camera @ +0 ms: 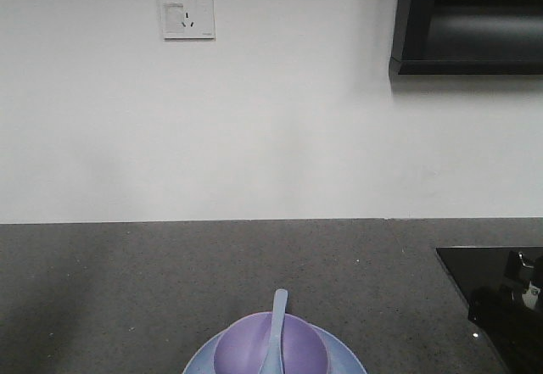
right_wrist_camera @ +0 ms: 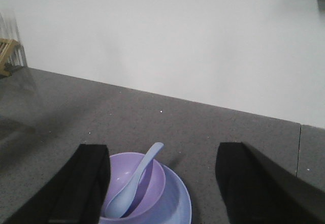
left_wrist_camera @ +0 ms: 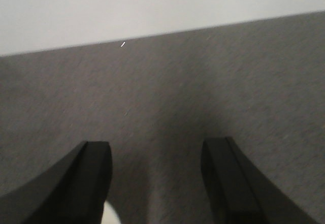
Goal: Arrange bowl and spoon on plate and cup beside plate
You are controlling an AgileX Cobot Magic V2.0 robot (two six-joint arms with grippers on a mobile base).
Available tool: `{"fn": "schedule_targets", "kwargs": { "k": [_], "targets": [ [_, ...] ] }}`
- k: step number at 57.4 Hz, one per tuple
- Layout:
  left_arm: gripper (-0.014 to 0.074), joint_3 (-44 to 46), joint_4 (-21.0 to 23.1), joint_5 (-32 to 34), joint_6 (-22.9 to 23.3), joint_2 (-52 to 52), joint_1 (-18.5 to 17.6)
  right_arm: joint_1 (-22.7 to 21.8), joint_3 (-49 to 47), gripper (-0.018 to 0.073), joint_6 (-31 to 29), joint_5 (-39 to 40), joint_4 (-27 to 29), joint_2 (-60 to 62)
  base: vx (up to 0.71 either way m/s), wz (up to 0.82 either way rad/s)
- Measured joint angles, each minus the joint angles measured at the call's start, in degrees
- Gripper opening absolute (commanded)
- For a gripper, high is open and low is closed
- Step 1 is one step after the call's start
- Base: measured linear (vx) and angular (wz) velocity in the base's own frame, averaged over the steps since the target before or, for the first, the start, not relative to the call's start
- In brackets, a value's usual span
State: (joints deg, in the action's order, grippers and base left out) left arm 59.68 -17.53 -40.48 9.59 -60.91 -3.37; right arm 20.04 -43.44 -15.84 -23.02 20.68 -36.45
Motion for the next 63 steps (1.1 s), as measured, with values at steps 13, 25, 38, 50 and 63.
{"fn": "schedule_targets", "kwargs": {
  "k": [13, 25, 38, 50, 63],
  "targets": [
    [0.0471, 0.0, -1.15, -10.98, 1.84, -3.07, 3.4, 0.0, 0.0, 0.0514, 0.0, -1.99, -0.05, 0.0, 0.0, 0.0],
    [0.0471, 0.0, -1.39, -12.61, 1.88, -6.58, 3.49, 0.0, 0.0, 0.0514, 0.0, -2.39, -0.05, 0.0, 0.0, 0.0],
    [0.047, 0.0, -1.39, -14.49, 1.88, -10.54, 3.49, 0.0, 0.0, 0.0514, 0.0, -2.6, -0.75, 0.0, 0.0, 0.0],
    [0.0351, 0.0, -1.43, -15.67, 1.88, -10.94, 3.49, 0.0, 0.0, 0.0514, 0.0, -2.65, -2.51, 0.0, 0.0, 0.0],
    [0.0121, 0.0, -1.74, -16.3, 1.88, -10.94, 3.49, 0.0, 0.0, 0.0514, 0.36, -2.65, -2.62, 0.0, 0.0, 0.0]
  ]
}}
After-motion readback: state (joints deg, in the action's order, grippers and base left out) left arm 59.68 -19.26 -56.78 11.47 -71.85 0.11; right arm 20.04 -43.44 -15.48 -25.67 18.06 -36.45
